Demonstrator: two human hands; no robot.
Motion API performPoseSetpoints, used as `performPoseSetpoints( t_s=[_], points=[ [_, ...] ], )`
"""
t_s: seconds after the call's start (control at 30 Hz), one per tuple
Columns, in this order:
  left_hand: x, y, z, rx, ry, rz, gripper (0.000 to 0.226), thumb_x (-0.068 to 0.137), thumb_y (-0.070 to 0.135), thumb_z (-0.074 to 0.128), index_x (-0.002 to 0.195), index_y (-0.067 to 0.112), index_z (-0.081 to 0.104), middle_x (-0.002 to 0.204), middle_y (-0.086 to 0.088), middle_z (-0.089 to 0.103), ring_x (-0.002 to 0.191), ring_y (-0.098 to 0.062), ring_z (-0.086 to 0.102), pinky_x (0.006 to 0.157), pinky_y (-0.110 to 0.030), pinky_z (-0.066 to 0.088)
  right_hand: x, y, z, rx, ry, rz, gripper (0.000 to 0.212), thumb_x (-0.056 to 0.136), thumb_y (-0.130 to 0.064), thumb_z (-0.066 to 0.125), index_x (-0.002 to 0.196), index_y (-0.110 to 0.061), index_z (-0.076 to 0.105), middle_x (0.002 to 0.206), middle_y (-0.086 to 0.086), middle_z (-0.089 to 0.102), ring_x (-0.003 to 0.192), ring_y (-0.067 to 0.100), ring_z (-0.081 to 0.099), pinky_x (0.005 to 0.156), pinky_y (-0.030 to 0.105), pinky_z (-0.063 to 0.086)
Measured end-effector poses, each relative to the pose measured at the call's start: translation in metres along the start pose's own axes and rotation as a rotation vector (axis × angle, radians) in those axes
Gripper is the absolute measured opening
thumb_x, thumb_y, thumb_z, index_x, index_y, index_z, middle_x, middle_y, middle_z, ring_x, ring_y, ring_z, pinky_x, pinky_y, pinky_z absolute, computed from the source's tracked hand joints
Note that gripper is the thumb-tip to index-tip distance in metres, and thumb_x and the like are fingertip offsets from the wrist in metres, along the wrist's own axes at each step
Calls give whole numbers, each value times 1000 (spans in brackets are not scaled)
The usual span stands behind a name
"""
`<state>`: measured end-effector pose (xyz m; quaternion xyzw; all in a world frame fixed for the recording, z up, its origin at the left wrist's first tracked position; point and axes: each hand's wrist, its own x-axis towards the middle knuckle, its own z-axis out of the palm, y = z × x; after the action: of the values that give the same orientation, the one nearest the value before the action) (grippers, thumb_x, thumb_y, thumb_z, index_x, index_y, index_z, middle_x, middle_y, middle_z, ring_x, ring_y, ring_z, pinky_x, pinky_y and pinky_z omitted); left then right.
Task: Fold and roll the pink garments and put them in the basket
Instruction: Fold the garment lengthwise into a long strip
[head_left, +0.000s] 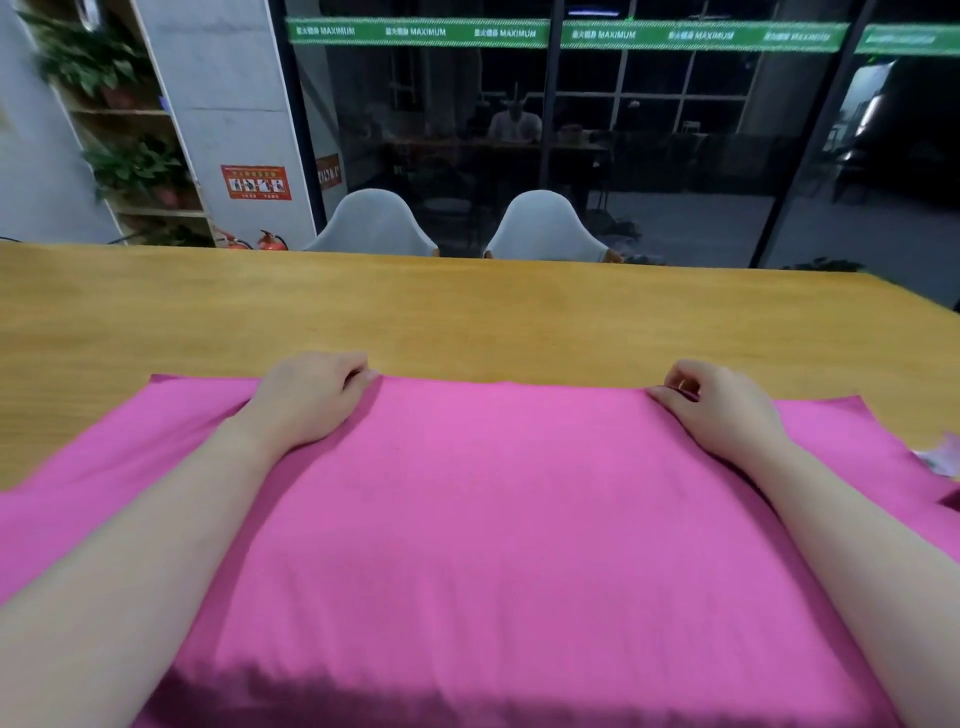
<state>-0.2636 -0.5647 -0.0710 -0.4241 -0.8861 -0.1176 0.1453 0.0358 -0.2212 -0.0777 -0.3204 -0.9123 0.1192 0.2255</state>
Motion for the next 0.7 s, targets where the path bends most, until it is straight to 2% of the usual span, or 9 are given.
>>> performPoseSetpoints(
  t_s=[0.17, 0.37, 0.5, 0.6, 0.7],
  points=[
    [-3, 1, 1, -30, 10, -46, 24, 103, 37, 48, 83, 23, 48, 83, 5, 57, 79, -24, 51, 64, -37, 37, -1, -2, 1, 13, 50, -7, 22, 95, -46, 65, 83, -27, 62, 77, -4, 63, 78, 28, 58, 64, 36, 43],
    [3, 17, -4, 84, -39, -32, 15, 103, 28, 45, 91, 19, 47, 99, -3, 60, 91, -29, 56, 71, -39, 38, 1, -5, 3, 54, 5, 27, 19, 93, -44, 67, 83, -29, 62, 83, -4, 64, 82, 27, 59, 65, 35, 40],
    [13, 60, 2, -78, -47, 51, 24, 102, 40, 52, 90, 18, 54, 97, -2, 60, 93, -25, 54, 79, -40, 45, 1, -5, 2, 87, -6, 31, 22, 92, -44, 69, 78, -29, 59, 81, -5, 63, 81, 26, 59, 65, 34, 41],
    [25, 104, 10, -179, -95, 134, 30, 102, 47, 50, 89, 20, 54, 94, 3, 58, 89, -20, 53, 77, -38, 44, 2, -5, 2, 110, -13, 40, 22, 91, -45, 69, 78, -29, 60, 82, -4, 64, 81, 25, 59, 66, 34, 42],
    [39, 149, 20, -226, -121, 226, 30, 103, 45, 50, 92, 18, 52, 94, 2, 58, 87, -19, 51, 76, -37, 41, 4, -3, 3, 124, -4, 45, 23, 90, -46, 70, 79, -28, 61, 83, -4, 64, 82, 25, 60, 66, 34, 43]
  ],
)
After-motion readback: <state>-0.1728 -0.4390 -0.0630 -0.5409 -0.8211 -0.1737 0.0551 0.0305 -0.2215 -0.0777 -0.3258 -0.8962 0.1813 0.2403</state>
